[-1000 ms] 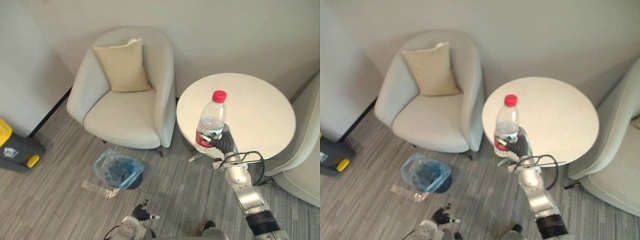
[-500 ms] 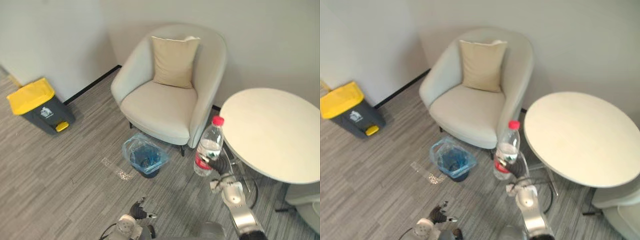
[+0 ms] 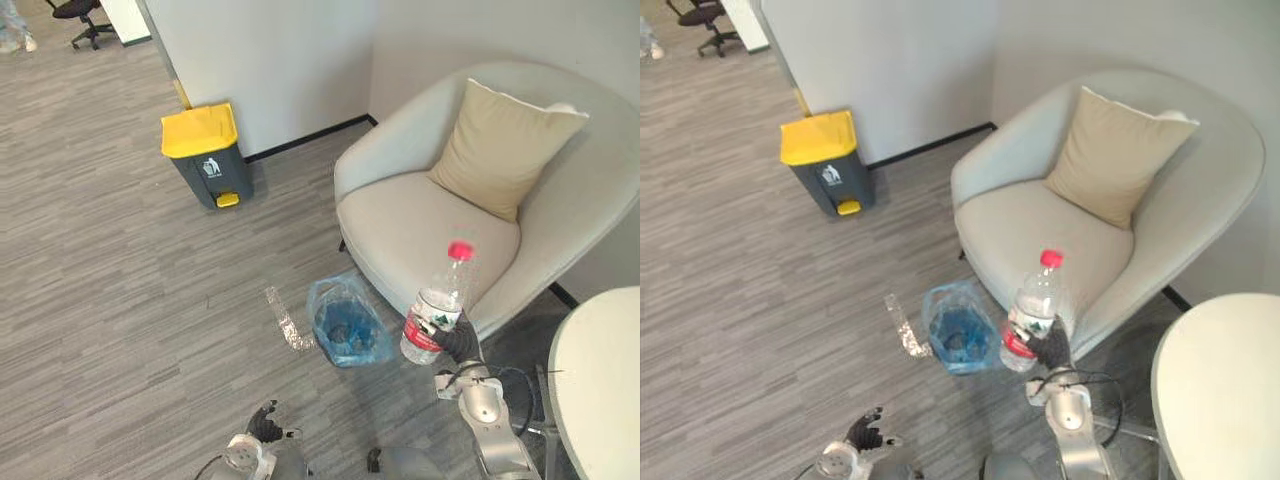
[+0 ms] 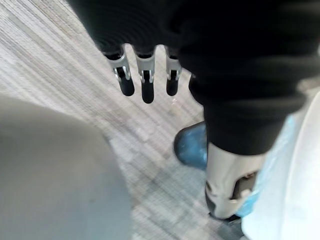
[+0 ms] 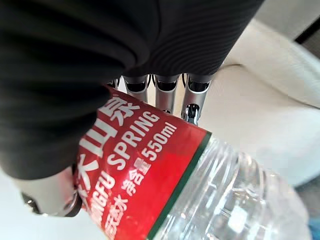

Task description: Gather rubbish on tea table into small bin, then transfer packed bag to large trash can.

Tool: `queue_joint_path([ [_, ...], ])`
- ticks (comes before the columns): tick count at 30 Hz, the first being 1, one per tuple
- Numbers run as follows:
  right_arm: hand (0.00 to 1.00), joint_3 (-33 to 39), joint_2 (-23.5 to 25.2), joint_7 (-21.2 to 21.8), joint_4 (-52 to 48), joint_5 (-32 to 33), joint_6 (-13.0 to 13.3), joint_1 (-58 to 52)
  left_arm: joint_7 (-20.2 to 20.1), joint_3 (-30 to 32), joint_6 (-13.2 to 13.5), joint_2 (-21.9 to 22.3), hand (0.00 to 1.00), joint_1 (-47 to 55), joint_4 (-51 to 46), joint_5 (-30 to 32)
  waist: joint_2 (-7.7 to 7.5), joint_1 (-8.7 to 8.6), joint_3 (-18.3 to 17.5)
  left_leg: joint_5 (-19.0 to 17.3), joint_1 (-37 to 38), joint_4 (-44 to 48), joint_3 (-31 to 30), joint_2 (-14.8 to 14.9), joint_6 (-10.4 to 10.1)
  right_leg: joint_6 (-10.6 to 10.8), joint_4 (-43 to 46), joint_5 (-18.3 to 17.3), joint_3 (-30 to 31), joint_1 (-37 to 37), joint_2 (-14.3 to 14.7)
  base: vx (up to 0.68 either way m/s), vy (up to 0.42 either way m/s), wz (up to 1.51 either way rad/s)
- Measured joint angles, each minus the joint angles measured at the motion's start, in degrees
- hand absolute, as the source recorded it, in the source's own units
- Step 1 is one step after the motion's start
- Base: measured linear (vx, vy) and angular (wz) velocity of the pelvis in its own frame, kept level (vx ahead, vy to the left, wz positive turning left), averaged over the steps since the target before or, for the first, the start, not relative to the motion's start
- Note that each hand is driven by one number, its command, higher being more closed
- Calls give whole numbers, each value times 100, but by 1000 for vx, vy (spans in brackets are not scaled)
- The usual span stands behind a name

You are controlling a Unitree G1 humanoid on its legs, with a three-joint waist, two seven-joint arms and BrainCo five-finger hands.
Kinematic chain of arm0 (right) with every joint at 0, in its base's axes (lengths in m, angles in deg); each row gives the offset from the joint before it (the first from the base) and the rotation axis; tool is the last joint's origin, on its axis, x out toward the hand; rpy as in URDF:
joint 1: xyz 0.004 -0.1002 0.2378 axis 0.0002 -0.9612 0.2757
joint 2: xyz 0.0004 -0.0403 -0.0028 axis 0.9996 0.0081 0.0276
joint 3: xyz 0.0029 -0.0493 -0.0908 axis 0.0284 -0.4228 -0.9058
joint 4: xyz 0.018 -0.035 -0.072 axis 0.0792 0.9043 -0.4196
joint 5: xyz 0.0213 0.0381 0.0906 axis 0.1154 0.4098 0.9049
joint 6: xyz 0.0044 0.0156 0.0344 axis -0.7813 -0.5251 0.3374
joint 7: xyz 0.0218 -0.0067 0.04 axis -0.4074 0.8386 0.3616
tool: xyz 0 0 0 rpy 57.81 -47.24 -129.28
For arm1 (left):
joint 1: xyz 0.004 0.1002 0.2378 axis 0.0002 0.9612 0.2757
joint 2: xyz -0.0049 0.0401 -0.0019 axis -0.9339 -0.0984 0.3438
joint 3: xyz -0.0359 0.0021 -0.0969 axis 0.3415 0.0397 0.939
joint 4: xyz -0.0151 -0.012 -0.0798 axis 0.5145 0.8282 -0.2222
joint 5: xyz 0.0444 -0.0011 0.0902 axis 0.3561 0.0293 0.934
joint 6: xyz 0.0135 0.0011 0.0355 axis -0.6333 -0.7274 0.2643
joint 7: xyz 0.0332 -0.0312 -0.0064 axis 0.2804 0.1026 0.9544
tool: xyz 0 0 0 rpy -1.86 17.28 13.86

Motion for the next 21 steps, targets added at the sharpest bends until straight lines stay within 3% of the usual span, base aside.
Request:
queue_joint_path([
  [2, 100, 79, 27, -50, 57, 2, -2, 107, -3, 8, 6, 31, 0, -53, -33, -1, -36, 2, 17, -280, -411, -17, 301, 5, 38, -1, -182, 0, 39, 116, -138, 163, 49, 11],
  [3, 100, 111, 27, -98, 104, 3, -6, 176, -5, 7, 13, 57, 0, -98, -72, -1, -26, 18, 68, -251, -642, -61, 312, -21, 82, -1, -221, -1, 34, 192, -219, 184, 140, 19],
  [4, 100, 114, 40, -124, 170, 3, -8, 240, -2, -11, 21, 94, 0, -137, -161, 0, 26, 91, 174, 68, -779, -522, 258, -38, 227, 13, -177, -10, 23, 311, -282, 210, 259, -4],
  [5, 100, 66, -9, -126, 217, 3, -5, 272, 9, -35, 25, 176, 0, -115, -190, -8, 280, 161, 162, 1217, -702, -1329, 42, 127, 22, 211, -69, -149, 35, 409, -172, 147, 207, -16],
  [8, 100, -252, 126, -108, 325, -1, -15, 382, 27, 5, 11, 96, 0, -174, -238, -4, 54, 235, 245, 1105, -539, -1233, 149, -150, 46, 310, -163, -319, 102, 493, -432, 65, 140, -23],
  [12, 100, -343, 173, -96, 318, -6, -9, 361, 23, 7, -3, 51, 0, -179, -218, -2, 15, 233, 256, 1026, -385, -1260, 292, -180, 161, 385, -476, -170, 260, 693, -498, 38, 76, -18],
  [21, 100, -465, 87, 7, 663, -13, -13, 107, 6, 29, 7, -25, 0, -147, -123, 10, -57, 182, 196, 1039, -233, -1592, 603, -106, 150, 424, -582, -19, 716, 475, -490, -50, 23, -31],
])
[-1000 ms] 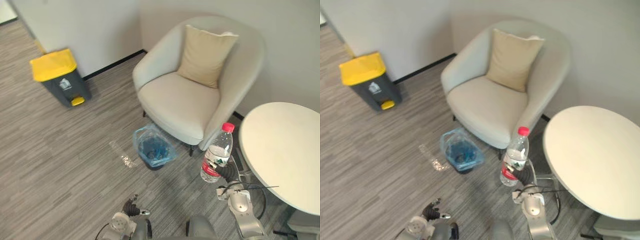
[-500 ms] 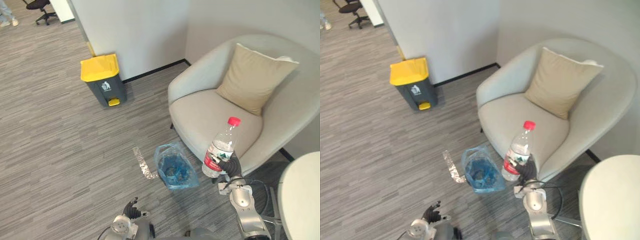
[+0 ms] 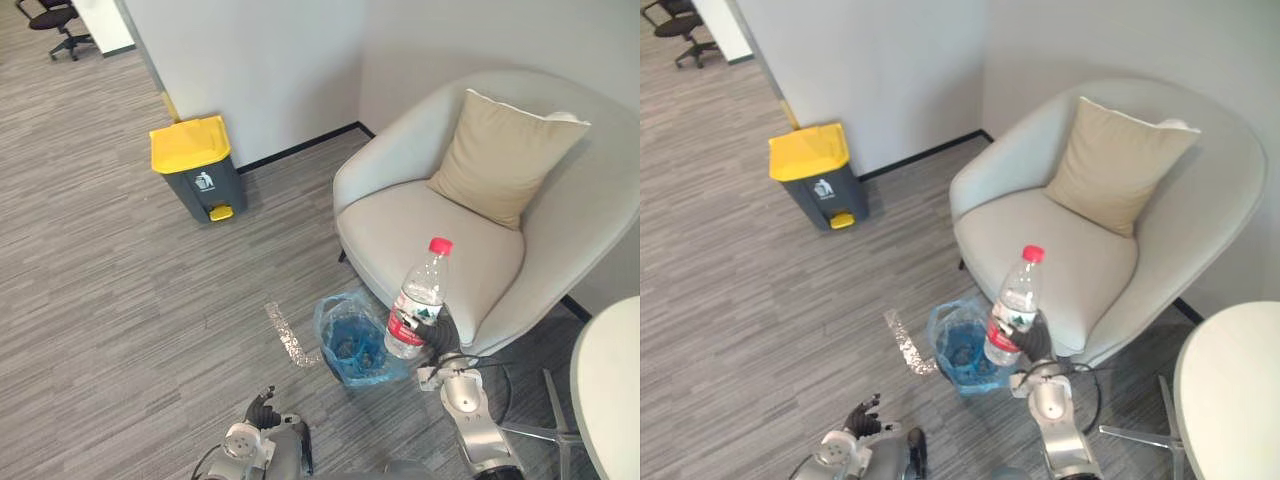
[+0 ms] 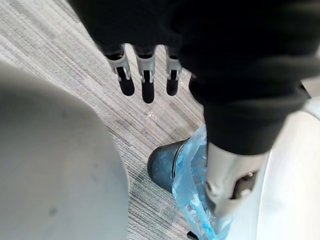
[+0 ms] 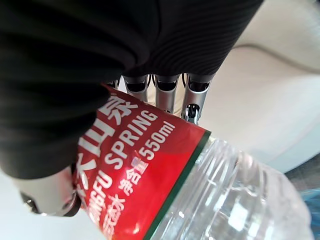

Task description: Gather rubbish on tea table into small bin, then transfer packed bag to large trash can.

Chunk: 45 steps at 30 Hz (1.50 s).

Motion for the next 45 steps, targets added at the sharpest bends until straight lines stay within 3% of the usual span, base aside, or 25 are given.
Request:
queue_joint_path([
  [4, 100, -316, -114, 17, 306, -36, -6, 206, 16, 152, 15, -23, 0, -24, -123, -22, 49, -18, 53, -76, -676, 518, 26, 131, 58, 69, 720, -161, 133, -833, 152, -81, 20, -17],
  [10, 100, -616, -249, -188, 542, -241, -8, 1177, 202, 425, 38, -161, 0, -456, -524, -449, 87, 17, 754, -376, -2264, 1857, -40, 244, 155, 119, 2779, -865, 15, -2676, 205, -232, 17, 4],
  [11, 100, -617, -247, -320, 536, -260, -15, 1350, 294, 610, 45, -156, 0, -517, -663, -581, 90, 52, 795, -384, -2794, 2133, -55, 248, 160, 136, 3234, -988, 1, -3264, 197, -233, 27, 12],
  [15, 100, -600, -324, -637, 512, -285, -114, 1865, 482, 1042, 57, -93, 0, -846, -948, -821, 86, 186, 970, -341, -3956, 2688, -173, 308, 169, 131, 4047, -1137, -139, -4440, 193, -177, -10, 14],
  [17, 100, -569, -356, -738, 507, -321, -139, 2154, 528, 1200, 75, -93, 0, -1043, -1079, -929, 5, 253, 1031, -281, -4471, 2813, -183, 312, 180, 104, 4347, -1181, -177, -4987, 176, -138, -33, 20],
  [22, 100, -419, -673, -972, 499, -407, -222, 3231, 642, 1316, 215, -81, 0, -1489, -1716, -1133, -44, 363, 1203, -9, -5815, 3115, -256, 284, 275, 138, 5005, -1217, -299, -6379, 106, -92, -33, 20],
  [28, 100, -289, -1252, -1277, 589, -192, -241, 4174, 769, 1348, 306, -165, 0, -1796, -2285, -1305, -99, 554, 1460, 105, -6738, 3406, -420, 146, 306, 118, 5545, -1376, -424, -7285, -14, -30, -34, 20],
  [37, 100, -249, -1633, -1490, 1870, 267, -259, 5407, 913, 1048, 88, -174, 0, -1731, -1668, -1356, -195, 683, 1670, 183, -7462, 3627, -651, -24, 192, 27, 5989, -1625, -691, -7908, -178, -2, -38, 20],
  [38, 0, -251, -1634, -1492, 1988, 359, -268, 5506, 973, 1000, 95, -175, 0, -1732, -1700, -1356, -194, 717, 1670, 186, -7482, 3615, -658, -25, 188, 20, 5993, -1629, -704, -7932, -183, -5, -28, 9],
  [45, 0, -282, -1703, -1541, 2505, 691, -273, 6019, 1005, 849, 148, -216, 0, -1732, -1821, -1413, -192, 748, 1663, 233, -7655, 3599, -762, -75, 120, -44, 6057, -1669, -809, -8083, -209, -10, -3, 7],
])
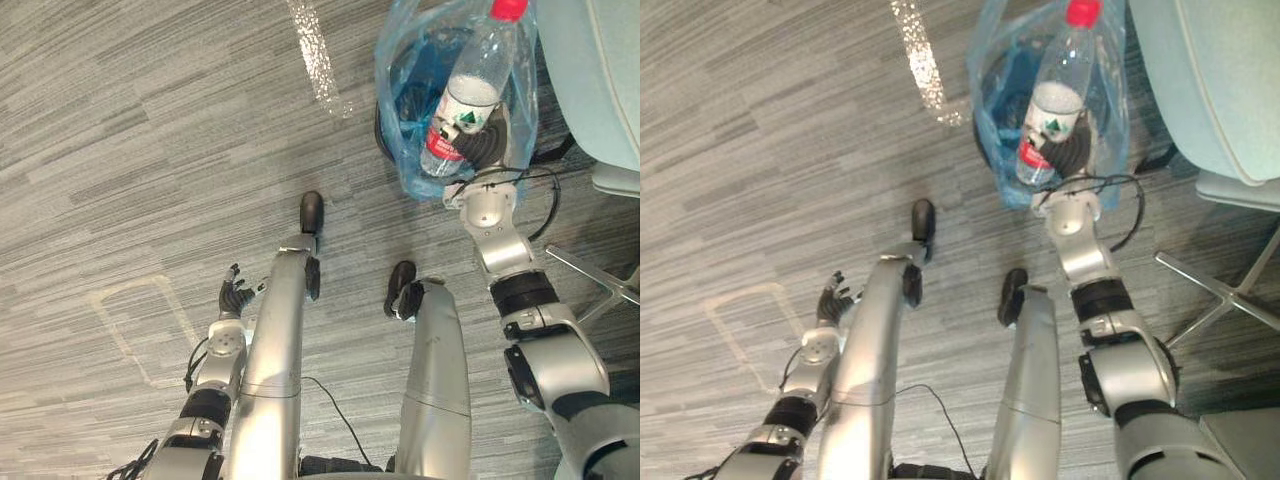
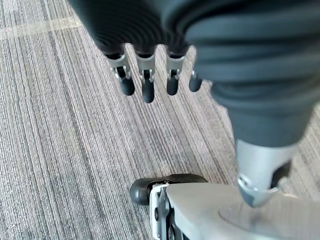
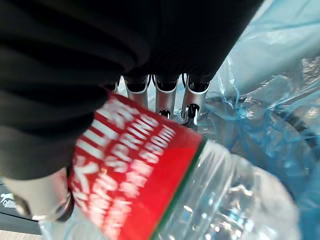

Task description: Gather rubbish on tea table into small bin, then transfer packed bag to large trash can.

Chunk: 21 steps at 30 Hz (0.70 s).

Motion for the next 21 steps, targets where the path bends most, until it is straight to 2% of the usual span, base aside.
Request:
queue_joint_path([
  [9, 0, -136, -16, -158, -99, 10, 48, 220, 12, -35, 8, -7, 0, 1, 19, -58, 5, 9, -21, 31, -13, -16, -47, 1, -28, -35, 55, -14, -37, -36, 11, -3, 0, 2],
  [21, 0, -381, 1, -137, -1512, -265, 114, -483, -4, 34, -23, -27, 0, -27, 219, 113, -9, -25, -48, 50, 96, -11, -46, 76, -30, -87, -2, 22, -65, 77, 61, -8, 10, -2],
])
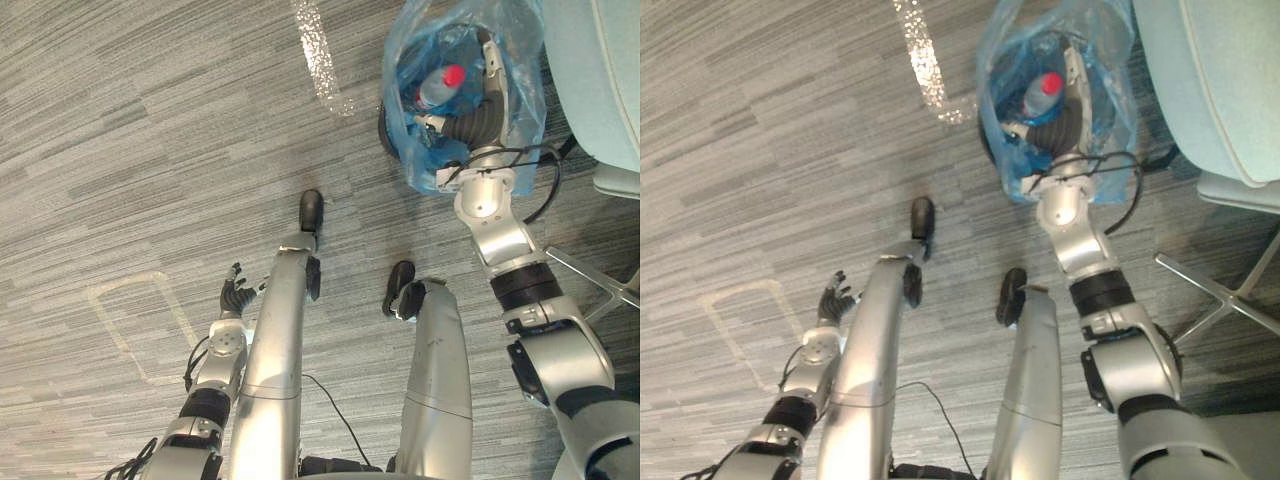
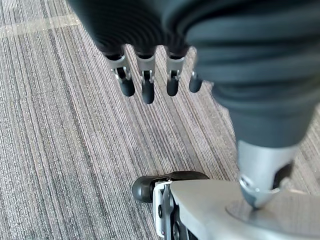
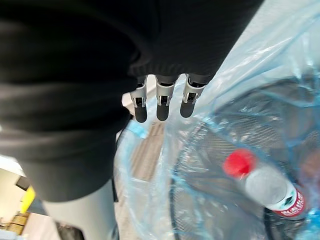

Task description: Gather rubbish on tea table into small bin, then transfer packed bag to large trash can.

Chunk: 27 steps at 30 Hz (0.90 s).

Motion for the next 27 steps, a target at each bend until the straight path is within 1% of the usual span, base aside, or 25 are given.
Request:
queue_joint_path([
  [3, 0, -6, 194, -5, -297, -209, 50, -344, -1, 60, -21, -2, 0, 1, 139, 134, -16, -7, -153, 4, 19, -82, -12, 38, 7, -18, -98, 50, -13, 6, 46, -10, 16, -7],
  [5, 0, -14, 283, -5, -356, -250, 66, -481, -1, 74, -82, -14, 0, 1, 148, 169, -25, -8, -172, 20, 89, -138, -10, 58, 9, -24, -165, 86, -16, 70, 65, 2, 12, -5],
  [6, 0, -26, 355, -4, -356, -386, 64, -588, -1, 74, -119, -31, 0, 2, 160, 177, -25, -12, -172, 21, 170, -167, -10, 70, 6, -30, -205, 97, -24, 150, 75, 6, 7, -4],
  [8, 0, -135, 380, 12, -359, -570, 60, -751, -1, 86, -122, -36, 0, 16, 163, 184, -38, -11, -224, 21, 243, -212, -10, 85, 5, -33, -263, 113, -28, 223, 92, 8, 9, -6],
  [10, 0, -254, 412, 91, -359, -756, 60, -874, 4, 144, -124, -45, 0, 44, 164, 185, -100, -12, -306, 44, 282, -298, 0, 101, -17, -34, -340, 150, -12, 232, 116, 10, 12, -6],
  [15, 0, -267, 524, 168, -258, -1063, 27, -1034, 26, 177, -126, -38, 0, 44, 167, 184, -108, -19, -313, 80, 333, -388, -70, 99, -43, -54, -422, 168, -98, 315, 122, 7, 9, 3],
  [18, 0, -383, 602, 206, 27, -1280, -38, -1030, 31, 177, -123, -38, 0, 41, 181, 184, -109, -18, -313, 122, 341, -479, -82, 91, -58, -74, -486, 189, -118, 315, 121, 3, 3, 2],
  [20, 0, -457, 640, 232, 406, -1436, -109, -995, 39, 176, -110, -26, 0, 39, 182, 184, -109, -15, -313, 163, 338, -569, -116, 71, -81, -90, -551, 203, -160, 311, 112, 9, 7, 8],
  [24, 0, -521, 644, 332, 973, -1642, -239, -902, 104, 174, -89, -14, 0, 33, 188, 184, -109, -7, -313, 195, 304, -635, -160, 52, -97, -103, -587, 208, -220, 289, 105, 13, 5, 7],
  [27, 0, -541, 640, 325, 1392, -1782, -321, -730, 122, 174, -76, -6, 0, -9, 202, 185, -110, -12, -312, 239, 228, -709, -158, 29, -114, -106, -586, 210, -212, 178, 95, -3, 5, 3],
])
